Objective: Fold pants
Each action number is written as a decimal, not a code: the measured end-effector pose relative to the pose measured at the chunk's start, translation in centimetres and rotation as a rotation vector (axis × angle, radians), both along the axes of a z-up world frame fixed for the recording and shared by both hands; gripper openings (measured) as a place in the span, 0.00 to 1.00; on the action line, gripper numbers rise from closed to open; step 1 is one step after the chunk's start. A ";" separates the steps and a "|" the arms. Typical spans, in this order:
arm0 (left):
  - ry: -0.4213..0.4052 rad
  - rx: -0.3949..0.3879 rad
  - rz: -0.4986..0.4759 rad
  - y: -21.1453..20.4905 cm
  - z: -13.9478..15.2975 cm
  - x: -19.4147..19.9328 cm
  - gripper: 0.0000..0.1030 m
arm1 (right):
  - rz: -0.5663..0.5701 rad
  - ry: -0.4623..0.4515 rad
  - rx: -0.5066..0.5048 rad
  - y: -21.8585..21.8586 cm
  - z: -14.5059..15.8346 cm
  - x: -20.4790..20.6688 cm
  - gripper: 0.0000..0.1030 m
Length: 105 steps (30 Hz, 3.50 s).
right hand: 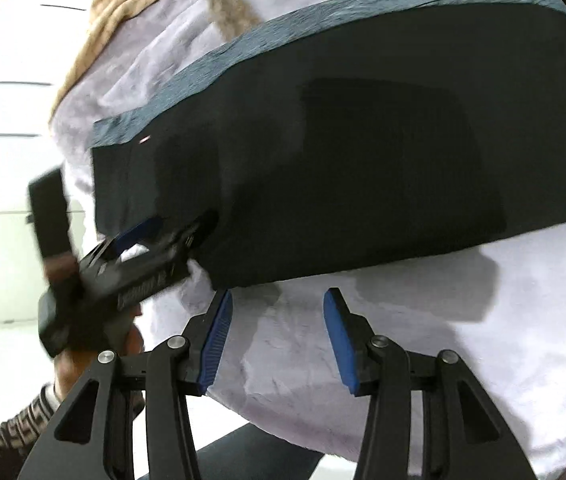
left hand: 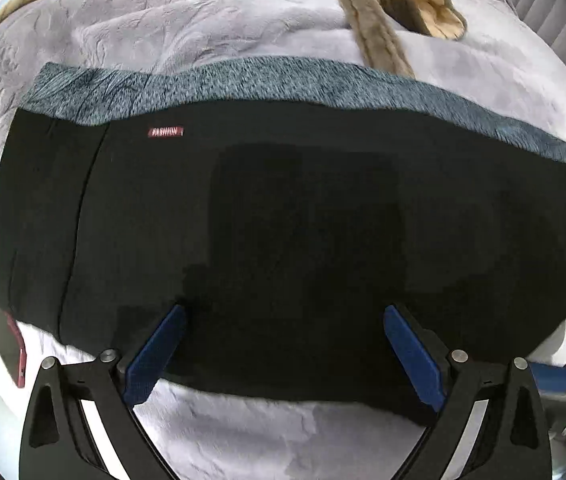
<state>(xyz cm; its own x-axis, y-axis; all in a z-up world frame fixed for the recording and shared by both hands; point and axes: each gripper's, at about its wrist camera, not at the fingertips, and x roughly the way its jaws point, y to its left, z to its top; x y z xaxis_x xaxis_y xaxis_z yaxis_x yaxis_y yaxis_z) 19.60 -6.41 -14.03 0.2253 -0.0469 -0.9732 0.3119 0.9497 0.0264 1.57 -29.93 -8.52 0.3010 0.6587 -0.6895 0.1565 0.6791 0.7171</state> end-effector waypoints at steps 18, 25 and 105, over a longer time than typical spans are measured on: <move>-0.012 0.054 -0.043 -1.0 -0.3 -0.4 0.99 | -0.127 0.066 0.103 -0.1 -3.4 -0.3 0.13; 0.012 0.073 -0.014 -0.7 1.3 -2.2 0.99 | -0.126 0.090 -0.038 -4.4 -1.3 -3.8 0.35; -0.076 0.008 -0.162 -37.8 2.2 -3.5 0.79 | -0.692 -0.292 0.156 -36.6 -0.5 -8.3 0.13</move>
<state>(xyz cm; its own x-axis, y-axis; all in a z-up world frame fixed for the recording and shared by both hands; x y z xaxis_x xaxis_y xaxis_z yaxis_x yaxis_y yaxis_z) 16.14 -44.18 -11.80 0.2887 -0.0811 -0.9540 0.4581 0.8867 0.0633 -6.77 -66.48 -8.98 0.8360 0.3370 -0.4331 0.2988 0.3824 0.8744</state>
